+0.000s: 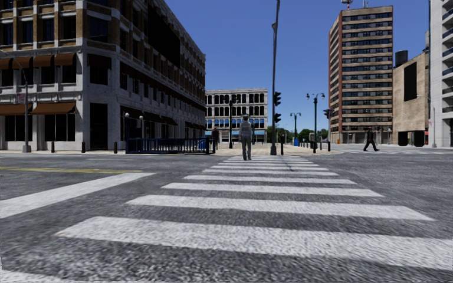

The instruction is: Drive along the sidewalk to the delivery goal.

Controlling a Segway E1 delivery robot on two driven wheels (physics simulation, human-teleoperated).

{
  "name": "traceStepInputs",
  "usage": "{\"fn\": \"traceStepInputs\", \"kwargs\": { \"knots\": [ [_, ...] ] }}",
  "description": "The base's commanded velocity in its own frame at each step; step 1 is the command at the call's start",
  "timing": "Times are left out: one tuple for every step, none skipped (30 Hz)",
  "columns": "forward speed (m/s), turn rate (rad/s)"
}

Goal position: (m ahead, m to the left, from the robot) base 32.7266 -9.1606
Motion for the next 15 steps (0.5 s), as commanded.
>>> {"fn": "traceStepInputs", "kwargs": {
  "knots": [
    [2.0,0.0],
    [2.0,0.0],
    [2.0,0.0],
    [2.0,0.0],
    [2.0,0.0],
    [2.0,0.0],
    [2.0,0.0],
    [2.0,0.0],
    [2.0,0.0],
    [2.0,0.0],
    [2.0,0.0],
    [2.0,0.0],
    [2.0,0.0],
    [2.0,0.0],
    [2.0,0.0]
  ]
}}
